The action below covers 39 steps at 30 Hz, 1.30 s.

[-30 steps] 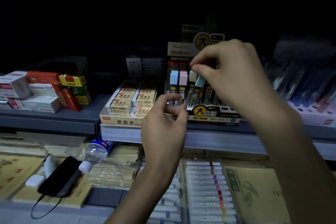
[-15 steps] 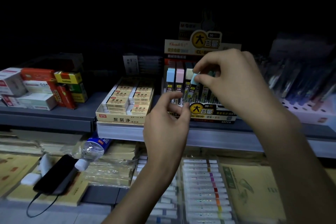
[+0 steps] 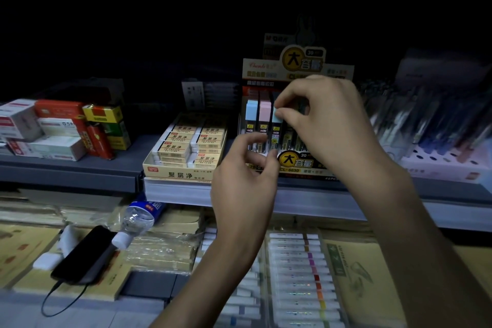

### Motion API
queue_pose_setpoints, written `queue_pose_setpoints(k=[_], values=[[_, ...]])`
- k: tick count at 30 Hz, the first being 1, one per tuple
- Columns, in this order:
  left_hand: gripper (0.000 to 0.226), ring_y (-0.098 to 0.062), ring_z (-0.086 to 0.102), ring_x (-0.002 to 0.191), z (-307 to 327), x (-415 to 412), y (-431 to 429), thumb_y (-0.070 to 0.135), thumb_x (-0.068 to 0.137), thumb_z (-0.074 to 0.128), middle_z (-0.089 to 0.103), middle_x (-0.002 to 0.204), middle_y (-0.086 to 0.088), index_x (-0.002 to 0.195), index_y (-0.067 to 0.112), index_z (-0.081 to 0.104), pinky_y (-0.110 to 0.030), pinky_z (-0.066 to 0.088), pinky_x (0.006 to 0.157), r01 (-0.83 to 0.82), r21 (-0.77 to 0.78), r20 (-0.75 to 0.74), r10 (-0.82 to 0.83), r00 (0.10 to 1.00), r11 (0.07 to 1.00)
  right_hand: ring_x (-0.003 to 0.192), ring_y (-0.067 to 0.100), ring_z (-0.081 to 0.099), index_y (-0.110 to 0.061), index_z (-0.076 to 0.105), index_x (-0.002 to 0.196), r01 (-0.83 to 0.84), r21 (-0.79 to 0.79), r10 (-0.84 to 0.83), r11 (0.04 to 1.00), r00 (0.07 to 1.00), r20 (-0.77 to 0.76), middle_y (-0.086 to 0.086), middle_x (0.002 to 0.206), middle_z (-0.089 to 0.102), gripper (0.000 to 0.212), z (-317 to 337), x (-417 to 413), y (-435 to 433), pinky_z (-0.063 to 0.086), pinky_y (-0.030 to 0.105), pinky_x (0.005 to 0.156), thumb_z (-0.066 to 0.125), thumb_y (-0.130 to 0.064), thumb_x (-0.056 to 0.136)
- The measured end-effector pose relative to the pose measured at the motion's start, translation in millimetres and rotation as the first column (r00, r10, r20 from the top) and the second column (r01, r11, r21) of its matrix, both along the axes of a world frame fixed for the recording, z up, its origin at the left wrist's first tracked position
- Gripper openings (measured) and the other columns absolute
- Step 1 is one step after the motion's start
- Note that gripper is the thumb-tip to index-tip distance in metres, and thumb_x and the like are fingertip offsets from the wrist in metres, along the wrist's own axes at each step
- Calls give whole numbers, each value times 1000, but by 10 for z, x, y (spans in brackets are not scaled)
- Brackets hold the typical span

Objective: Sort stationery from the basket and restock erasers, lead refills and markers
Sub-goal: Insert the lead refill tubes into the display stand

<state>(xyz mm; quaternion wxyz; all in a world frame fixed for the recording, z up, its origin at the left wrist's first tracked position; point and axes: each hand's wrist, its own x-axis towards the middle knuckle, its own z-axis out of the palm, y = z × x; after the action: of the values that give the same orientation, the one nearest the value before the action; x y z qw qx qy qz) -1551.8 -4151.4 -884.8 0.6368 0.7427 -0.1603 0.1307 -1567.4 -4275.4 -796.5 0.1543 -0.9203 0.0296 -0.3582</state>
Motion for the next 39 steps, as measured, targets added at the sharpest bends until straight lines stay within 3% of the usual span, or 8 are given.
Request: queue_pose_setpoints(k=[5,9,12,17,21,28,32,39], values=[[19,-8,62,67,60,-27,38,32,94,67,67,76,14,113,36,63,-41,56,63,-58,80,84,52,995,995,80,5,56,-27,78,102,14,-6,-14,1000,1000,-21,-10,97,69,11,17,-18,-6,51,28,76,75,-25,91],[32,-12,59,102,108,54,111,30,95,62,63,112,9,126,26,63,-28,45,85,-324,273,444,180,878,906,67,-5,46,-31,76,108,21,0,-21,1000,999,-27,-17,90,62,18,25,-79,-45,35,12,64,72,-21,93],[46,-24,54,126,129,92,127,29,94,61,58,136,-4,139,17,59,-39,43,95,-445,338,626,155,764,829,68,-8,46,-33,75,108,33,45,-32,998,999,-9,-19,84,58,17,36,-176,-96,30,9,62,71,-23,94],[69,-25,24,154,95,86,54,44,97,49,29,165,-4,159,19,32,-46,27,115,-486,562,648,10,762,669,68,-4,50,-33,75,106,51,80,-51,995,999,-3,-17,86,61,15,-8,-263,-129,32,10,61,68,-25,96],[71,-26,11,157,71,105,-2,50,98,43,18,169,-7,161,23,24,-51,23,118,-460,640,607,-37,794,616,73,-6,54,-33,75,103,77,111,-77,991,997,-4,-18,88,62,13,-63,-314,-182,32,7,59,66,-26,97],[66,-26,18,156,50,79,2,51,98,44,28,165,-10,156,22,37,-51,24,118,-495,632,627,-18,779,597,80,-1,52,-31,72,118,117,95,-119,989,993,20,-19,87,50,24,-81,-370,-276,37,13,69,61,-20,100],[59,-27,17,156,48,60,2,46,98,47,26,166,-10,151,21,47,-52,23,120,-497,600,644,-9,765,627,98,11,49,-38,57,141,50,3,-50,999,998,-34,-10,99,44,47,-102,-343,-134,49,32,80,57,-14,100],[45,-34,32,149,6,6,43,31,92,58,43,153,-17,134,16,62,-54,32,113,-455,495,624,62,779,741,104,15,42,-37,40,153,55,-127,-77,990,982,-172,-6,104,37,65,-176,-246,52,49,35,81,57,-12,95]])
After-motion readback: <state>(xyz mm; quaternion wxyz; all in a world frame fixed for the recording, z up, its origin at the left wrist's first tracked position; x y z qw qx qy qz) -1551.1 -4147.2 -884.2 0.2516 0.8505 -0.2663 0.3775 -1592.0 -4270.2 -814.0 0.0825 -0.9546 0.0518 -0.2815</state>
